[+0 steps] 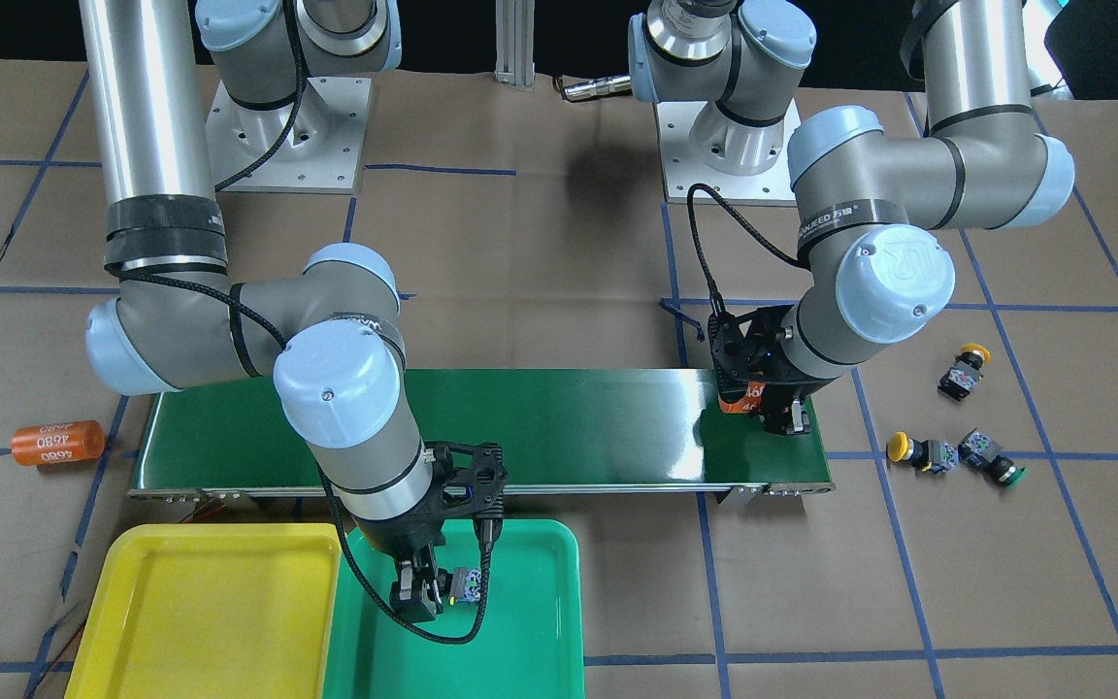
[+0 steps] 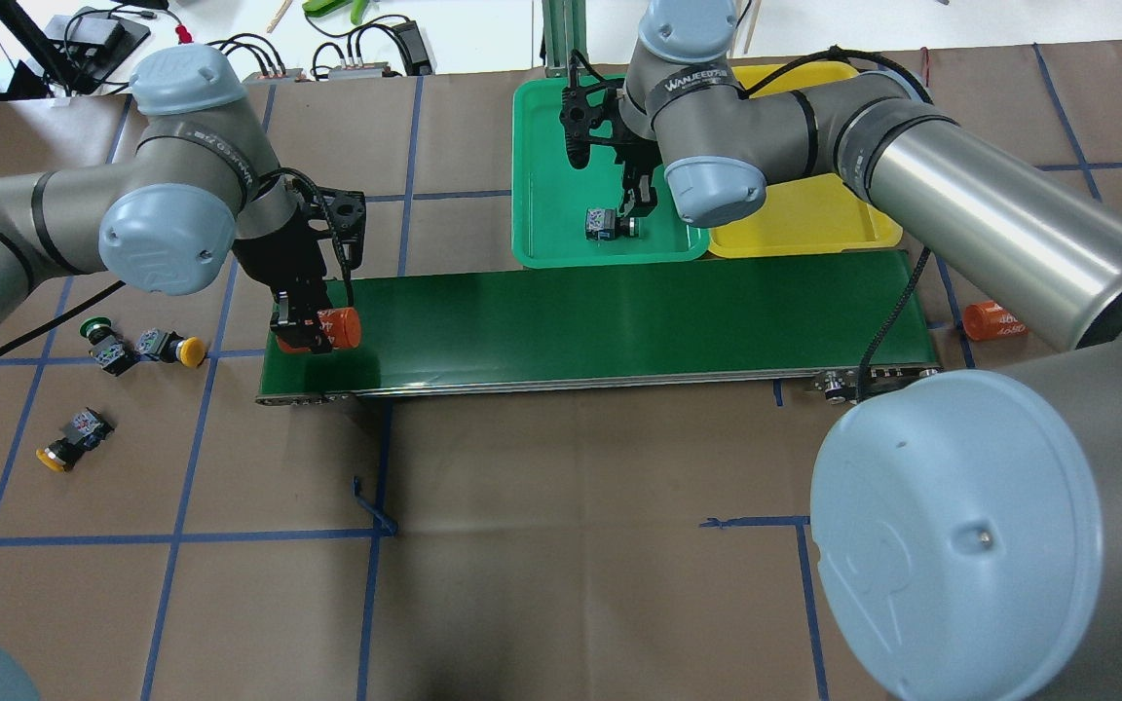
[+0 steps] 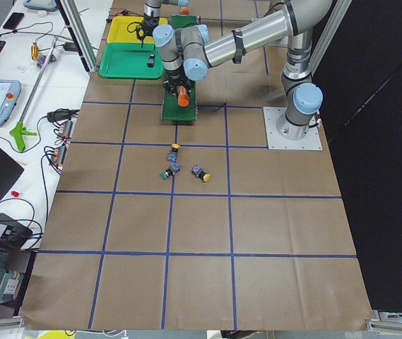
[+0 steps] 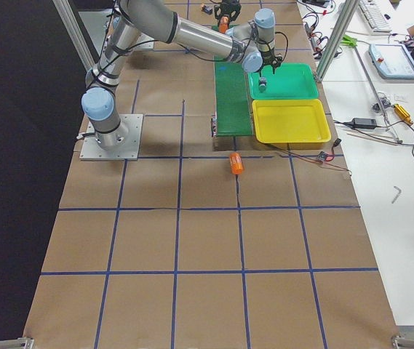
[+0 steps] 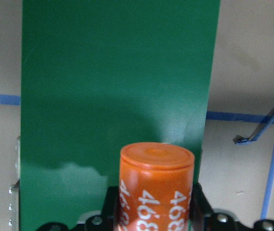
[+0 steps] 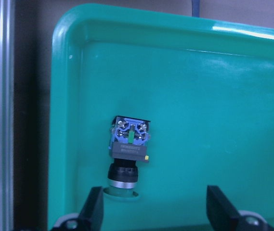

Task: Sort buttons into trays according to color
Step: 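Place green-cap button in green tray while left puts cylinder on belt, then grasp a yellow-cap button from the pile with the left gripper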

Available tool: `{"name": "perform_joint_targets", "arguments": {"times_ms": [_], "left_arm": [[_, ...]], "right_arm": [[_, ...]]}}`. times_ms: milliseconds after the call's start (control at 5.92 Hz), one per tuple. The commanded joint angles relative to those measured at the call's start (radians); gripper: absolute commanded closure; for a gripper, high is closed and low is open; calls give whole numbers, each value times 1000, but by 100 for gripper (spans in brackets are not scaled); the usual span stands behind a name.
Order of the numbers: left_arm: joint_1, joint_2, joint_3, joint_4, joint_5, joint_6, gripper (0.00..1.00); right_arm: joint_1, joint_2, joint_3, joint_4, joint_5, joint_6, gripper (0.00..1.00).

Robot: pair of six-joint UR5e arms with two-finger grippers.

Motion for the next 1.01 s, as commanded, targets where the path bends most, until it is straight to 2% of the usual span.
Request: {"name": "perform_joint_targets", "arguments": {"times_ms": [0,169,338,506,675,844], "left_arm": [[9,6,-4,10,3,8,2],[32,29,2,8,32,34,2],[110,30,23,-1,90,101,2],[223,23,26,-4,83,230,3],[279,6,45,10,90,396,4],[294,-22,52,74,93,561,3]], "right_arm": [[-18,-158,15,247,-1,0,0],[-22,-256,40,393,-1,0,0],[-20,-362,93,482,1,1,0],[-19,-443,157,535,2,3,0],[-16,-470,210,528,5,4,0],[-14,-464,216,520,16,6,0]]}}
